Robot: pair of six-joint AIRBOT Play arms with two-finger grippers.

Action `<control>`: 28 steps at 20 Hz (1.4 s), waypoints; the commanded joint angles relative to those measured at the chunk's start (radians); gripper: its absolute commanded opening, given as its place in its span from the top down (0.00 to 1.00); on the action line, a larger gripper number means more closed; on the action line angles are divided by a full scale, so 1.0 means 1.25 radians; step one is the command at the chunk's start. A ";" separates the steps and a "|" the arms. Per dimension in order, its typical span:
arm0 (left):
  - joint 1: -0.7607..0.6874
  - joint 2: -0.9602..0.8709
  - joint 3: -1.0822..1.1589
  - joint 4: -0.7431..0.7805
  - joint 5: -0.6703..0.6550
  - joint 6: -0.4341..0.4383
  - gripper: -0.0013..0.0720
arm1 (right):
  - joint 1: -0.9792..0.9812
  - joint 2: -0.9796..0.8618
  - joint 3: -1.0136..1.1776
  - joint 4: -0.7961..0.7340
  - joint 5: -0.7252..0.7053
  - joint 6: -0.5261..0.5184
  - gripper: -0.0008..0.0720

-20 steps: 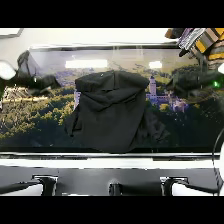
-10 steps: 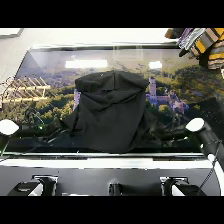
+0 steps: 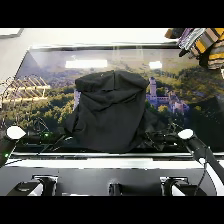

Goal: Fold the clothes and pants, and hang the long-sleeved shirts on hangers.

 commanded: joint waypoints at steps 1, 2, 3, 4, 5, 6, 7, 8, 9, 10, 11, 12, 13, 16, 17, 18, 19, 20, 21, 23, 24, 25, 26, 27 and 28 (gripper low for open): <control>-0.031 -0.041 -0.003 -0.005 0.016 0.003 0.00 | 0.001 -0.009 -0.003 0.075 -0.033 -0.036 0.92; -0.055 -0.055 -0.003 -0.005 0.030 0.002 0.00 | 0.001 -0.003 -0.003 0.074 -0.032 -0.036 0.95; -0.085 -0.072 -0.003 -0.005 0.049 0.000 0.00 | 0.001 0.005 -0.003 0.074 -0.033 -0.034 0.95; -0.114 -0.088 -0.003 -0.009 0.070 0.000 0.00 | 0.001 0.014 -0.003 0.074 -0.032 -0.029 0.95; -0.141 -0.106 -0.003 -0.019 0.096 -0.001 0.00 | 0.001 0.021 -0.003 0.073 -0.030 -0.028 0.95; -0.167 -0.126 -0.003 -0.038 0.127 0.000 0.00 | 0.001 0.027 -0.003 0.072 -0.024 -0.027 0.95; -0.189 -0.143 -0.003 -0.062 0.164 0.000 0.00 | 0.001 0.033 -0.003 0.069 -0.015 -0.027 0.95; -0.208 -0.157 -0.003 -0.084 0.198 0.000 0.00 | 0.001 0.036 -0.003 0.068 -0.002 -0.027 0.95; -0.224 -0.170 -0.003 -0.108 0.233 -0.001 0.00 | 0.001 0.039 -0.003 0.068 0.009 -0.027 0.95; -0.235 -0.181 -0.003 -0.128 0.259 -0.001 0.01 | 0.001 0.041 -0.003 0.068 0.020 -0.027 0.95; -0.242 -0.191 -0.003 -0.143 0.279 -0.003 0.17 | 0.001 0.046 -0.003 0.067 0.026 -0.027 0.95; -0.244 -0.193 -0.003 -0.145 0.287 -0.003 0.53 | -0.001 0.055 -0.003 0.060 0.032 -0.022 0.95; -0.244 -0.189 -0.002 -0.144 0.284 0.009 0.95 | -0.002 0.068 -0.003 0.046 0.038 -0.004 0.95; -0.233 -0.143 0.016 -0.137 0.207 0.009 0.96 | -0.002 0.156 0.011 -0.060 0.120 0.054 0.95; -0.228 -0.106 0.020 -0.117 0.157 0.006 0.96 | -0.002 0.196 0.023 -0.124 0.175 0.093 0.95; -0.226 -0.060 0.021 -0.077 0.109 -0.020 0.96 | -0.002 0.248 0.034 -0.188 0.239 0.138 0.95; -0.226 -0.001 0.021 -0.009 0.048 -0.085 0.96 | -0.002 0.304 0.037 -0.230 0.303 0.172 0.95; -0.226 0.063 0.021 0.056 -0.023 -0.147 0.96 | -0.002 0.372 0.037 -0.255 0.378 0.206 0.95; -0.226 0.123 0.021 0.096 -0.090 -0.186 0.96 | -0.002 0.437 0.037 -0.262 0.449 0.239 0.95; -0.226 0.240 0.021 0.123 -0.190 -0.241 0.96 | -0.002 0.574 0.037 -0.262 0.575 0.329 0.95; -0.226 0.290 0.024 0.118 -0.217 -0.275 0.96 | -0.002 0.636 0.040 -0.262 0.622 0.386 0.95; -0.226 0.323 0.029 0.103 -0.230 -0.292 0.96 | -0.002 0.678 0.048 -0.262 0.648 0.426 0.95; -0.226 0.341 0.038 0.085 -0.235 -0.304 0.96 | -0.002 0.700 0.061 -0.262 0.655 0.456 0.95; -0.226 0.339 0.050 0.076 -0.235 -0.316 0.96 | -0.002 0.698 0.076 -0.262 0.641 0.476 0.95; -0.226 0.323 0.069 0.073 -0.224 -0.315 0.96 | -0.002 0.678 0.096 -0.262 0.601 0.482 0.95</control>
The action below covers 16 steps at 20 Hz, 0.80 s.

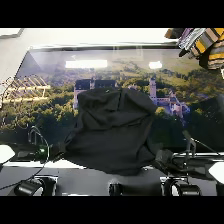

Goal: Fold the clothes and pants, and hang the long-sleeved shirts on hangers.

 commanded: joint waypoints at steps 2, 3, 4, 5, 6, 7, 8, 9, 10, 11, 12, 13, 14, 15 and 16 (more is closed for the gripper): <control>0.001 -0.022 0.077 -0.001 -0.005 -0.054 0.96 | -0.001 -0.043 0.077 -0.014 -0.078 0.088 0.95; 0.001 -0.073 0.109 -0.001 0.016 -0.036 0.96 | -0.001 -0.112 0.103 -0.014 -0.128 0.063 0.95; 0.001 -0.129 0.142 -0.001 0.032 -0.009 0.96 | -0.001 -0.184 0.130 -0.014 -0.168 0.039 0.95; 0.001 -0.191 0.179 0.000 0.044 0.014 0.96 | -0.001 -0.269 0.158 -0.008 -0.203 0.018 0.95; 0.002 -0.264 0.223 0.000 0.051 0.039 0.96 | -0.001 -0.348 0.184 0.008 -0.236 -0.002 0.95; 0.008 -0.342 0.270 -0.002 0.050 0.062 0.96 | -0.001 -0.425 0.208 0.032 -0.269 -0.029 0.95; 0.015 -0.414 0.315 -0.005 0.051 0.083 0.96 | -0.001 -0.503 0.234 0.056 -0.306 -0.057 0.95; 0.025 -0.486 0.361 -0.012 0.050 0.103 0.96 | -0.001 -0.575 0.258 0.074 -0.342 -0.077 0.95; 0.038 -0.563 0.413 -0.031 0.051 0.129 0.96 | -0.001 -0.636 0.282 0.086 -0.372 -0.085 0.95; 0.051 -0.631 0.463 -0.051 0.051 0.149 0.96 | -0.001 -0.694 0.303 0.105 -0.404 -0.098 0.95; 0.063 -0.700 0.517 -0.073 0.051 0.169 0.96 | -0.001 -0.741 0.318 0.128 -0.434 -0.107 0.95; 0.073 -0.760 0.566 -0.085 0.051 0.182 0.96 | -0.001 -0.784 0.334 0.154 -0.465 -0.117 0.95; 0.079 -0.818 0.619 -0.090 0.051 0.188 0.96 | 0.000 -0.822 0.349 0.178 -0.492 -0.136 0.95; 0.082 -0.866 0.664 -0.090 0.051 0.192 0.96 | 0.001 -0.850 0.361 0.203 -0.514 -0.151 0.95; 0.082 -0.912 0.707 -0.091 0.051 0.198 0.96 | 0.001 -0.872 0.367 0.233 -0.536 -0.167 0.95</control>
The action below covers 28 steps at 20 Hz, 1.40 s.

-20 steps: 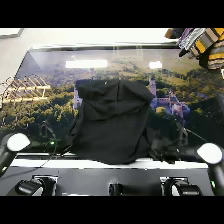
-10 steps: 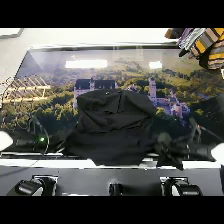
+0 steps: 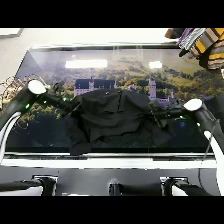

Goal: Fold the clothes and pants, and hang the long-sleeved shirts on hangers.

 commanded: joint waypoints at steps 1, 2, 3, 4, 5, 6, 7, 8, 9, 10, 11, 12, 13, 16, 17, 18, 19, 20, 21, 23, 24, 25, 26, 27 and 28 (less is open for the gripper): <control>0.014 -0.193 0.166 -0.024 0.000 0.039 0.96 | 0.001 -0.117 0.037 0.119 -0.119 -0.077 0.95; 0.014 -0.224 0.191 -0.024 0.000 0.042 0.96 | 0.001 -0.128 0.037 0.138 -0.145 -0.106 0.94; 0.014 -0.248 0.211 -0.024 0.000 0.048 0.96 | 0.001 -0.132 0.038 0.145 -0.163 -0.135 0.84; 0.015 -0.262 0.221 -0.024 0.001 0.049 0.91 | 0.000 -0.128 0.038 0.145 -0.176 -0.168 0.76; 0.020 -0.263 0.226 -0.024 0.004 0.061 0.72 | -0.008 -0.117 0.044 0.139 -0.177 -0.209 0.69; 0.030 -0.256 0.232 -0.024 -0.001 0.075 0.47 | -0.022 -0.099 0.059 0.120 -0.162 -0.249 0.66; 0.043 -0.240 0.239 -0.023 -0.009 0.093 0.37 | -0.043 -0.071 0.081 0.075 -0.131 -0.277 0.63; 0.057 -0.215 0.241 -0.016 -0.009 0.108 0.35 | -0.062 -0.039 0.108 0.005 -0.090 -0.279 0.61; 0.070 -0.180 0.241 0.004 -0.009 0.125 0.35 | -0.077 0.002 0.134 -0.078 -0.033 -0.278 0.58; 0.076 -0.144 0.240 0.045 -0.016 0.135 0.35 | -0.080 0.050 0.149 -0.160 0.026 -0.276 0.55; 0.074 -0.102 0.235 0.100 -0.027 0.150 0.34 | -0.071 0.096 0.147 -0.222 0.079 -0.270 0.50; 0.068 -0.062 0.216 0.145 -0.028 0.158 0.33 | -0.050 0.139 0.141 -0.288 0.141 -0.258 0.49; 0.056 -0.016 0.180 0.176 -0.021 0.158 0.33 | -0.020 0.172 0.127 -0.338 0.184 -0.239 0.47; 0.003 0.118 -0.004 0.196 0.061 0.163 0.33 | 0.110 0.244 0.018 -0.384 0.165 -0.161 0.46; -0.020 0.162 -0.079 0.196 0.107 0.150 0.33 | 0.153 0.248 -0.021 -0.390 0.135 -0.141 0.46; -0.041 0.197 -0.141 0.195 0.143 0.133 0.33 | 0.199 0.245 -0.057 -0.404 0.096 -0.114 0.46; -0.063 0.225 -0.192 0.195 0.168 0.114 0.33 | 0.240 0.241 -0.084 -0.410 0.050 -0.093 0.46; -0.086 0.246 -0.233 0.196 0.181 0.099 0.33 | 0.283 0.233 -0.103 -0.415 -0.001 -0.086 0.46; -0.108 0.257 -0.259 0.196 0.181 0.097 0.33 | 0.319 0.219 -0.108 -0.423 -0.041 -0.085 0.46; -0.146 0.258 -0.280 0.196 0.181 0.098 0.33 | 0.373 0.175 -0.108 -0.458 -0.106 -0.050 0.46; -0.160 0.258 -0.282 0.196 0.183 0.098 0.33 | 0.385 0.148 -0.108 -0.475 -0.133 -0.029 0.46; -0.170 0.257 -0.282 0.196 0.186 0.098 0.33 | 0.385 0.126 -0.108 -0.484 -0.160 -0.023 0.46; -0.176 0.257 -0.282 0.196 0.189 0.098 0.33 | 0.384 0.104 -0.108 -0.490 -0.193 -0.014 0.46; -0.179 0.257 -0.282 0.196 0.189 0.098 0.33 | 0.383 0.087 -0.108 -0.496 -0.229 -0.005 0.46; -0.179 0.257 -0.282 0.196 0.189 0.098 0.33 | 0.383 0.070 -0.104 -0.503 -0.266 0.005 0.46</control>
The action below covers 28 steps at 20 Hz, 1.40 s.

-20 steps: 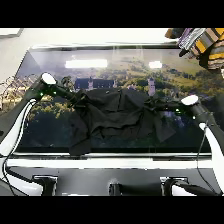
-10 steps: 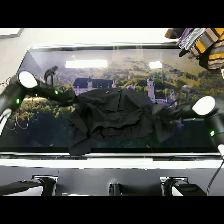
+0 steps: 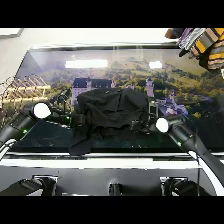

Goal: Fold the clothes and pants, and hang the long-sleeved shirts on hangers.

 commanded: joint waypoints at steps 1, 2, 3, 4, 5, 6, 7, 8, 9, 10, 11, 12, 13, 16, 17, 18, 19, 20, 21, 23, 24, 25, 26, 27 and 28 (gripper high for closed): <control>-0.020 0.007 -0.016 0.004 0.011 -0.003 0.33 | 0.019 -0.063 0.007 -0.048 -0.145 0.048 0.46; -0.020 0.007 -0.016 0.008 0.011 -0.003 0.33 | 0.019 -0.076 0.026 -0.068 -0.169 0.061 0.46; -0.020 0.007 -0.016 0.009 0.011 -0.003 0.33 | 0.019 -0.088 0.051 -0.091 -0.176 0.072 0.46; -0.020 0.007 -0.016 0.009 0.012 -0.003 0.33 | 0.019 -0.102 0.083 -0.117 -0.172 0.089 0.46; -0.020 0.007 -0.016 0.009 0.017 -0.003 0.33 | 0.019 -0.117 0.111 -0.137 -0.162 0.112 0.46; -0.020 0.007 -0.016 0.009 0.023 -0.003 0.33 | 0.019 -0.135 0.139 -0.150 -0.143 0.132 0.46; -0.020 0.007 -0.016 0.009 0.028 -0.003 0.33 | 0.019 -0.153 0.160 -0.150 -0.127 0.138 0.46; -0.020 0.007 -0.016 0.009 0.031 -0.003 0.33 | 0.019 -0.167 0.172 -0.149 -0.117 0.138 0.46; -0.020 0.007 -0.016 0.009 0.031 -0.003 0.33 | 0.019 -0.178 0.182 -0.140 -0.105 0.138 0.46; -0.020 0.007 -0.016 0.009 0.029 -0.003 0.33 | 0.019 -0.189 0.191 -0.140 -0.084 0.143 0.46; -0.020 0.007 -0.016 0.009 0.027 -0.003 0.33 | 0.019 -0.197 0.194 -0.139 -0.062 0.146 0.45; -0.020 0.007 -0.016 0.009 0.026 -0.003 0.33 | 0.019 -0.199 0.194 -0.137 -0.046 0.146 0.42; -0.020 0.007 -0.016 0.009 0.026 -0.003 0.33 | 0.019 -0.198 0.194 -0.130 -0.034 0.145 0.34; -0.020 0.007 -0.016 0.009 0.026 -0.003 0.33 | 0.020 -0.197 0.194 -0.042 0.013 0.085 0.18; -0.020 0.007 -0.016 0.009 0.026 -0.003 0.33 | 0.020 -0.196 0.194 -0.019 0.040 0.071 0.18; -0.020 0.007 -0.016 0.009 0.026 -0.003 0.33 | 0.020 -0.196 0.194 -0.009 0.066 0.070 0.18; -0.020 0.006 -0.017 0.009 0.026 -0.003 0.33 | 0.020 -0.196 0.194 -0.009 0.083 0.070 0.18; -0.020 0.006 -0.019 0.009 0.027 -0.003 0.33 | 0.020 -0.197 0.194 -0.013 0.085 0.071 0.19; -0.020 0.006 -0.022 0.010 0.027 -0.003 0.33 | 0.020 -0.199 0.194 -0.018 0.073 0.071 0.19; -0.020 0.005 -0.025 0.010 0.029 -0.003 0.33 | 0.020 -0.212 0.194 -0.028 0.035 0.085 0.20; -0.020 0.003 -0.025 0.009 0.029 -0.003 0.33 | 0.020 -0.229 0.194 -0.033 0.026 0.099 0.20; -0.020 0.000 -0.025 0.009 0.029 -0.003 0.33 | 0.020 -0.246 0.194 -0.032 0.023 0.101 0.20; -0.020 -0.001 -0.025 0.009 0.029 -0.003 0.33 | 0.020 -0.263 0.194 -0.031 0.023 0.101 0.20; -0.020 -0.002 -0.025 0.009 0.029 -0.003 0.33 | 0.020 -0.276 0.194 -0.032 0.021 0.101 0.26; -0.020 -0.002 -0.025 0.009 0.029 -0.003 0.33 | 0.020 -0.283 0.194 -0.036 0.016 0.101 0.33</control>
